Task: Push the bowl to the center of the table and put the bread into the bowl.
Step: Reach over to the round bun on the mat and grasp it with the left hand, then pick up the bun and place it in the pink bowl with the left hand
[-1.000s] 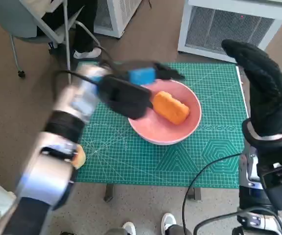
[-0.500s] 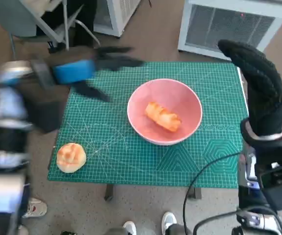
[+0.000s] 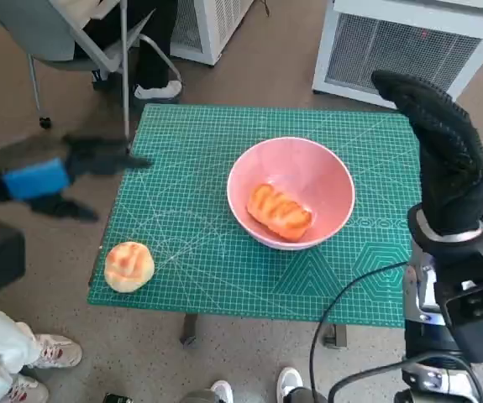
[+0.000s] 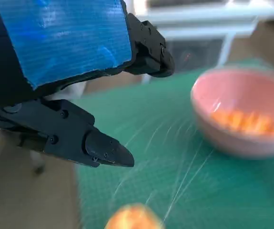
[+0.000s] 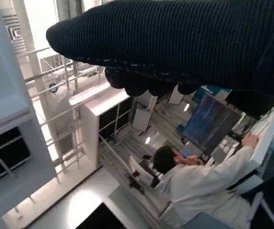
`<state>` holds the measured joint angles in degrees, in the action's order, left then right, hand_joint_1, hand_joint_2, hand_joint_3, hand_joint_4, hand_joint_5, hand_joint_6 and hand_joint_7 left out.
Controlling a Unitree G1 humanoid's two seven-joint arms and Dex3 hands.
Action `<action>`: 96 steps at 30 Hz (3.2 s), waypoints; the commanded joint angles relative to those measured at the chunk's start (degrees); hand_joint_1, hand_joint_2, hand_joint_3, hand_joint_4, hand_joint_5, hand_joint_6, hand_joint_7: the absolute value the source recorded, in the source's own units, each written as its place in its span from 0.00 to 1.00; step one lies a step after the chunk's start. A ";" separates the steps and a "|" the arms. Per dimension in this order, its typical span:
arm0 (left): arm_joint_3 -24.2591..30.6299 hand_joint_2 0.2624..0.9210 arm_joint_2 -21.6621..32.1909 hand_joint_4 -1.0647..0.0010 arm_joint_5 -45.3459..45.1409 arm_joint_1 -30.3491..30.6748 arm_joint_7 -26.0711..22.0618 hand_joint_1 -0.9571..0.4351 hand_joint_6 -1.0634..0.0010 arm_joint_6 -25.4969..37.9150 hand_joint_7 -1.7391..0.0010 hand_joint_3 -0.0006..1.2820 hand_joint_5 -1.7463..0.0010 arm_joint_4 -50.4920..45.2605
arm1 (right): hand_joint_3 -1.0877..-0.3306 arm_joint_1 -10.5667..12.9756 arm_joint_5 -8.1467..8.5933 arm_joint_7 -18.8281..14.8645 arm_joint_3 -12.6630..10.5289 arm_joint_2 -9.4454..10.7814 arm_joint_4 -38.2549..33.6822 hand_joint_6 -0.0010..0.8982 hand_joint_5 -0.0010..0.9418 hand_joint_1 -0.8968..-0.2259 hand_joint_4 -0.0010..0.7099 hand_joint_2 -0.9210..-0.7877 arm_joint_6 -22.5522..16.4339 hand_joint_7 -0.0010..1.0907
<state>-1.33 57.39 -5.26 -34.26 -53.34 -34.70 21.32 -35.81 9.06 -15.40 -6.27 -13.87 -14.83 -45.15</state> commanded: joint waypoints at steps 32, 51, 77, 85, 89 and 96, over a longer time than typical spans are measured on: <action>-11.03 0.88 -7.07 0.62 -13.38 5.93 5.83 0.59 0.57 3.05 0.98 0.01 0.98 14.49 | 0.44 -1.81 2.31 -4.18 0.32 0.38 -3.43 0.00 0.00 0.47 0.38 0.00 0.05 0.55; -14.78 1.00 -6.45 0.33 -16.54 1.66 5.79 0.69 0.42 2.98 0.33 0.05 0.35 17.68 | 0.44 -0.26 1.46 -2.47 -0.34 0.79 -1.05 0.00 0.00 0.47 0.39 0.00 0.74 0.56; -6.39 1.00 -17.66 0.42 -6.05 -25.90 11.24 0.69 0.40 5.56 0.34 0.08 0.28 5.70 | 0.44 -1.84 2.57 -3.40 -0.63 0.30 -2.85 0.00 0.00 0.47 0.39 0.00 0.90 0.55; -12.80 1.00 -27.58 0.39 -12.49 -36.51 16.12 0.69 0.37 2.82 0.33 0.05 0.33 14.25 | 0.44 -3.09 2.15 -3.63 -0.29 0.48 -4.52 0.00 0.00 0.49 0.39 0.00 0.73 0.55; -17.30 1.00 -32.85 0.37 -18.18 -41.03 20.49 0.69 0.36 1.89 0.32 0.04 0.36 23.53 | 0.44 -3.18 1.62 -3.50 -0.11 0.38 -4.29 0.00 0.00 0.48 0.39 0.00 1.03 0.55; -23.32 1.00 -39.64 0.39 -25.69 -45.58 28.24 0.69 0.38 1.08 0.30 0.06 0.36 37.34 | 0.44 -3.00 0.90 -3.19 -0.19 -0.06 -3.68 0.00 0.00 0.47 0.39 0.00 1.33 0.55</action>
<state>-22.36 19.65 -27.90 -77.94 -28.20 -33.09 53.27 -39.50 10.81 -18.51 -6.51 -13.38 -18.47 -44.59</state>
